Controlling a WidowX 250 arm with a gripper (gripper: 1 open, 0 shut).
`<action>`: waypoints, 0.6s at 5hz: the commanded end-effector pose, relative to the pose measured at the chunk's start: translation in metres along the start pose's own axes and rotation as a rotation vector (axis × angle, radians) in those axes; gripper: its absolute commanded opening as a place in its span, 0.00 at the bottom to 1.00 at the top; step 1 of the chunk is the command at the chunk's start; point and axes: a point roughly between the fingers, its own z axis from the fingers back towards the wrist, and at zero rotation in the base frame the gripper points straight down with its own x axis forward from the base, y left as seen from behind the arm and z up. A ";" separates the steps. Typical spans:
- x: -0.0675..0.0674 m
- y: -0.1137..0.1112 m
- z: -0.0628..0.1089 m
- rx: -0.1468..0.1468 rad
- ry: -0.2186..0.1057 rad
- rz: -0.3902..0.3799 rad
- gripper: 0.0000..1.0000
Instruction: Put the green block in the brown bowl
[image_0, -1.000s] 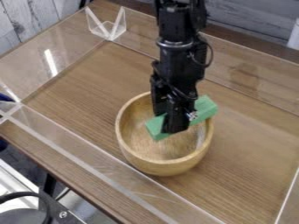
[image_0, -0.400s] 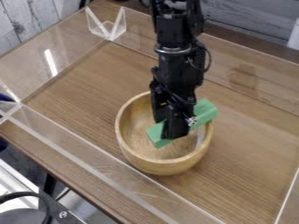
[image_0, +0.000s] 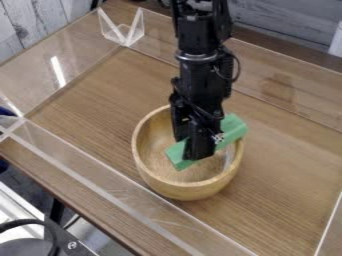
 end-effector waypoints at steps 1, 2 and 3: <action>0.004 0.005 0.021 0.055 -0.062 0.020 0.00; 0.003 0.002 0.020 0.062 -0.053 0.010 0.00; 0.002 0.000 0.018 0.067 -0.041 -0.001 0.00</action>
